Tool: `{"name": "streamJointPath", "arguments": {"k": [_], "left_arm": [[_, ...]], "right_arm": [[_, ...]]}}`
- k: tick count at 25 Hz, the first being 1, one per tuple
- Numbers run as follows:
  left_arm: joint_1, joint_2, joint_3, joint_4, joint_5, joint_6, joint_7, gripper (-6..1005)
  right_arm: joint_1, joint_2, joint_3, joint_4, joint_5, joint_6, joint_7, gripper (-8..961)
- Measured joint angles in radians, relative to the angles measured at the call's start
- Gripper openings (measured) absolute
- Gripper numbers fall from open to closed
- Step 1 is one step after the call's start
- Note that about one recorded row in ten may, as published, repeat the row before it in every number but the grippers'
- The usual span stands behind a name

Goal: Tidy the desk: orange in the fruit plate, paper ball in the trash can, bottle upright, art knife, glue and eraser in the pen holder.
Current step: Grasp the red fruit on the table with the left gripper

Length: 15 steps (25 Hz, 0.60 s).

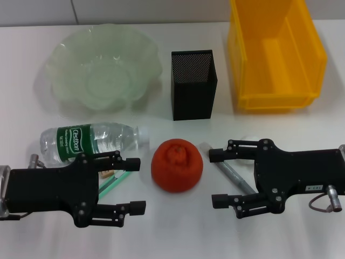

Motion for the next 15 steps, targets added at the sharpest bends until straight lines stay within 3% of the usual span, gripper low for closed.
{"name": "streamJointPath", "arguments": {"k": [15], "left_arm": [[-0.01,-0.002,-0.017,-0.006,0.0,-0.013,0.005,803]], "right_arm": [[0.003,0.002,0.001,0.034,0.007,0.013,-0.022,818]]}}
